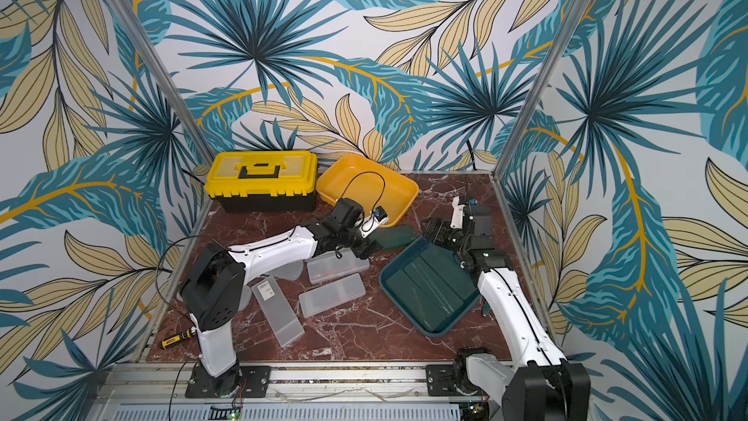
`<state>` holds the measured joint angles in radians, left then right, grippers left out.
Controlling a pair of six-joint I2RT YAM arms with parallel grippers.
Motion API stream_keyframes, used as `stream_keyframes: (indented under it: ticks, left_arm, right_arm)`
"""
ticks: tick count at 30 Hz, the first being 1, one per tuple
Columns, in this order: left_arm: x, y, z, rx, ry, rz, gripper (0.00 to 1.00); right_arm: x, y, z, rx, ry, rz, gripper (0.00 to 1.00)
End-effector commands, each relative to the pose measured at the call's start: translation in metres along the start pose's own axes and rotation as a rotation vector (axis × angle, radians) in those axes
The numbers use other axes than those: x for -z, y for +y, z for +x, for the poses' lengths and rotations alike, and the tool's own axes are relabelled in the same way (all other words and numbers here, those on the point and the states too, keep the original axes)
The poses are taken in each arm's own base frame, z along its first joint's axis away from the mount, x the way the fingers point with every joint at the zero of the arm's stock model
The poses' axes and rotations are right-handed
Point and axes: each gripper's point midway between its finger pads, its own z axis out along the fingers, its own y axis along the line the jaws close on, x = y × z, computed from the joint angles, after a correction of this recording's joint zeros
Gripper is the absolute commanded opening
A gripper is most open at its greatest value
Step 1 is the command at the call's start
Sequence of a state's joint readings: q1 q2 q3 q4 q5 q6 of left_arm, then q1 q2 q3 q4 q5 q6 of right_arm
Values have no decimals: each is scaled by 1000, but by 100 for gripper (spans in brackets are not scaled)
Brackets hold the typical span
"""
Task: Place the pencil cases by color into the storage box
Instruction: Pick up the pencil case from the center of the board.
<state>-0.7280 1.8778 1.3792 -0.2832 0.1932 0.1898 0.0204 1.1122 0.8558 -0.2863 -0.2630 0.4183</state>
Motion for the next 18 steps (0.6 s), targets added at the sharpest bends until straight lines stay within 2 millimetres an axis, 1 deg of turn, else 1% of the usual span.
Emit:
stream_keyframes:
  ticks: [1,4,6,14,18]
  left_arm:
    - [8,-8,2,15,-7,39,68]
    - [6,-12,14,40,25,55,67]
    - [8,-13,18,51,32,52,67]
    - [31,-12,21,85,23,7,67]
    - [39,-10,28,111,45,-21,67]
  right_arm:
    - [-1,-1,7,-5,7,-6,87]
    - [0,0,8,-6,8,-9,87]
    - [2,0,8,0,6,-6,87]
    - [1,2,6,-7,3,-17,87]
    - [2,3,6,-9,5,-25,87]
